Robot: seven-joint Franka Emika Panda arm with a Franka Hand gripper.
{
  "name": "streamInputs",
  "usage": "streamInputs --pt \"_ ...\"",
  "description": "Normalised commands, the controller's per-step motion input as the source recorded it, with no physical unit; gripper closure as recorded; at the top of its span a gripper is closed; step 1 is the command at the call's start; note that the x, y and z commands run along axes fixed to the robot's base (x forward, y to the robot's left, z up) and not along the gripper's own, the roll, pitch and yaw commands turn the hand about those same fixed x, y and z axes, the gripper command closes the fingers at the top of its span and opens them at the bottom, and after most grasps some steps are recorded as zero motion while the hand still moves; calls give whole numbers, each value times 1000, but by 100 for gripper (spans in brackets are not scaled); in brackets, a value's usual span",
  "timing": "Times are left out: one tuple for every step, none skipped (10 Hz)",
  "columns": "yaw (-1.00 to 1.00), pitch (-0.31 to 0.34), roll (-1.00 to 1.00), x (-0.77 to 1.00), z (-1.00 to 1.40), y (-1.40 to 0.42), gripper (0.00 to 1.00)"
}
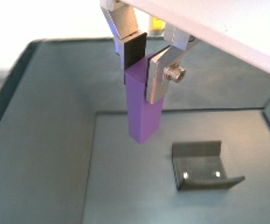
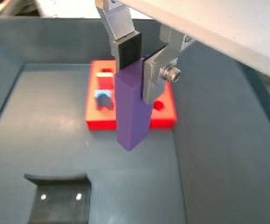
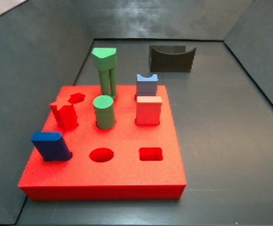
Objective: Pick up the rectangle object. Move up. Move to above the board. Insert the rectangle object.
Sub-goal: Move to above the board.
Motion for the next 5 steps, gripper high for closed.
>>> streamInputs --pt "1000 66 14 211 -137 -1000 100" --pt "1000 67 0 221 -136 -1000 100" --pt "1000 67 9 225 -136 -1000 100" --pt "1000 68 13 234 -132 -1000 100" --pt "1000 70 10 245 -133 -1000 100"
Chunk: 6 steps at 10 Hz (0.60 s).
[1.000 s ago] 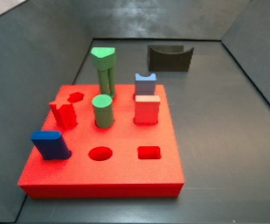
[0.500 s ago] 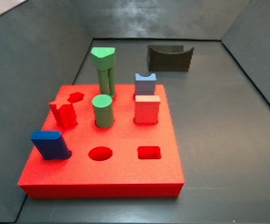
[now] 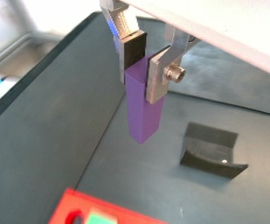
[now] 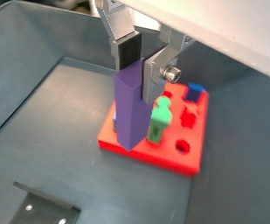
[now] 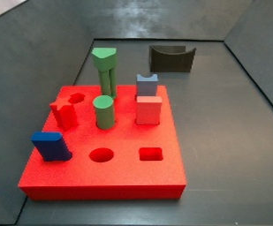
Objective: Pick up the rectangle object. Move up. Move to above the board. Insert the rectangle object.
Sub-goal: Move to above the board.
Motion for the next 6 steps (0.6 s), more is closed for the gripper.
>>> streamInputs --pt "1000 70 24 258 -128 -1000 100" --pt "1000 73 29 266 -127 -1000 100" --pt "943 79 39 292 -124 -1000 100" --pt "677 66 43 265 -96 -824 100" --pt "348 51 58 176 -41 -436 100" --pt "196 42 65 116 -10 -252 100"
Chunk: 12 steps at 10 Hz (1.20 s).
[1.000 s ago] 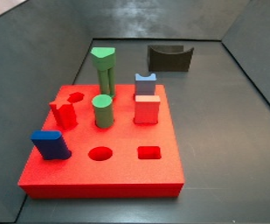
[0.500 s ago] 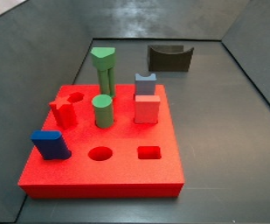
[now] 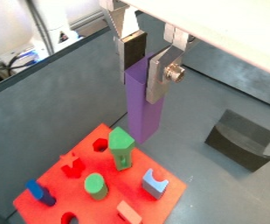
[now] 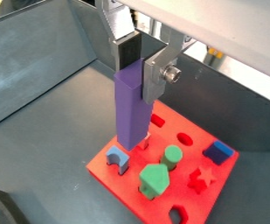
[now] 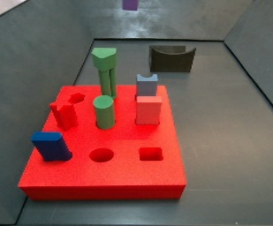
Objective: Pick up the rectangle object. Move up. Move to above the board. Insert the rectangle object.
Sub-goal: Insert the rectangle object.
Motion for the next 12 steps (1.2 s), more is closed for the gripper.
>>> streamInputs --pt "0 26 0 -106 -31 0 100" --pt "-86 34 0 -169 -9 0 100" --pt "-431 0 0 -211 -14 -297 100" --pt "-1000 0 0 0 -3 -37 100" --pt "-1000 0 0 0 -6 0 100" --pt "-1000 0 0 0 -11 0 100" --pt "-1000 0 0 0 -14 0 100" --pt "-109 0 0 17 0 0 100" --pt "0 0 -16 69 0 -6 100" --pt "-480 -290 -193 0 -131 -286 100" --pt "-483 -347 -263 54 -234 -257 100" --pt "-254 -150 -79 534 -380 -491 100"
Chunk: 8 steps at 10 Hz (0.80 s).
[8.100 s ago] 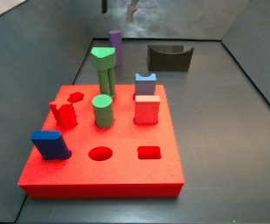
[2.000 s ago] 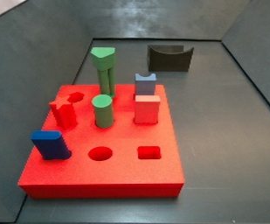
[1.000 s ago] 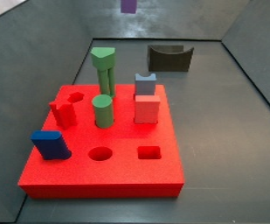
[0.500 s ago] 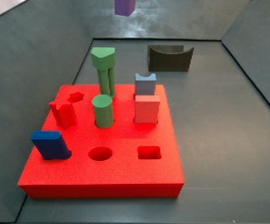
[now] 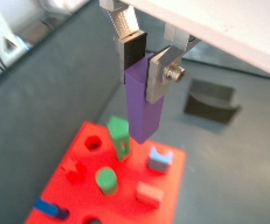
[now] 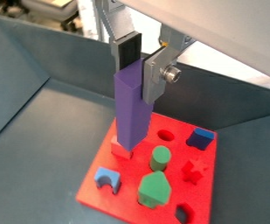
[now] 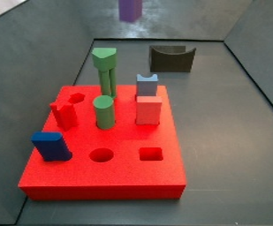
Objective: Pick up the rectangle object. Move up. Move to above the board. Insert the rectangle object.
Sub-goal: Insert the rectangle object.
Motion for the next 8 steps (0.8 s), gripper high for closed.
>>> streamInputs --pt "-69 -57 -97 909 -237 -414 100" --pt "0 0 -47 980 -297 -486 100" --pt "-854 0 0 0 -254 -323 100" --pt "-886 -20 0 0 -280 -294 100" --pt "-911 -37 0 0 -326 -280 100" --pt "-914 -46 0 0 -391 -271 100" --pt "-920 -51 0 0 -397 -271 100" --pt "-920 -56 0 0 -406 -274 100"
